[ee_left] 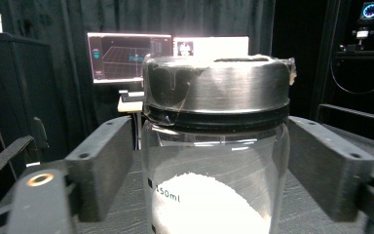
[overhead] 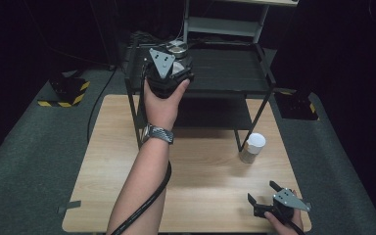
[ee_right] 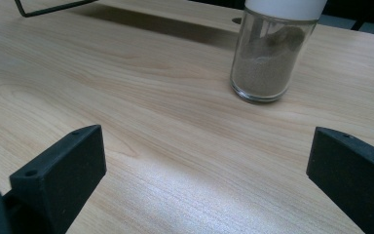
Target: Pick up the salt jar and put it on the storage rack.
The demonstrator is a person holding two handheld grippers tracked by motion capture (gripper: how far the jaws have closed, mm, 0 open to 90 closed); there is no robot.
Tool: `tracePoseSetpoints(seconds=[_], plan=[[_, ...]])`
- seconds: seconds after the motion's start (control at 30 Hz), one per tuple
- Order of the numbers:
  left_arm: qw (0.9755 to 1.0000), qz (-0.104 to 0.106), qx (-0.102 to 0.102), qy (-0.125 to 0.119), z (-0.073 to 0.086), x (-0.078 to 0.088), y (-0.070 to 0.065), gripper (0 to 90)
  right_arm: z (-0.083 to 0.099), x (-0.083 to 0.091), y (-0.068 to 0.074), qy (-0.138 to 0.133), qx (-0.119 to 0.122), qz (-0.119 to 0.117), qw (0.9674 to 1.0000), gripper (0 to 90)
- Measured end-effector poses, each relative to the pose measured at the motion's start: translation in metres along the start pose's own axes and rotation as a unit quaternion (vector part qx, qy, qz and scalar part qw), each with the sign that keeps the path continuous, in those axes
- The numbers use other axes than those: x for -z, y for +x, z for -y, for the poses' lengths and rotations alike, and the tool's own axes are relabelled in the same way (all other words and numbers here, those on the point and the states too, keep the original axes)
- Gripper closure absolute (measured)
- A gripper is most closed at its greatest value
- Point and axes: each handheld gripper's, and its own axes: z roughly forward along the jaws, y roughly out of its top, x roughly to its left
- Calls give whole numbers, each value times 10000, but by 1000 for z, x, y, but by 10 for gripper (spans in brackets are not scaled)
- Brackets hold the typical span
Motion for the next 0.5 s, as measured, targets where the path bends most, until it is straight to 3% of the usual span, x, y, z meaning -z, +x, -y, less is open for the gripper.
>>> tracePoseSetpoints(seconds=[0.23,0.5], plan=[[10000,-82,11,37,1,5,-1,5,0,0,0,-8,-7,6,10000,6],[9999,-17,111,-103,8,15,7,4,0,0,1,-5,21,17,10000,6]])
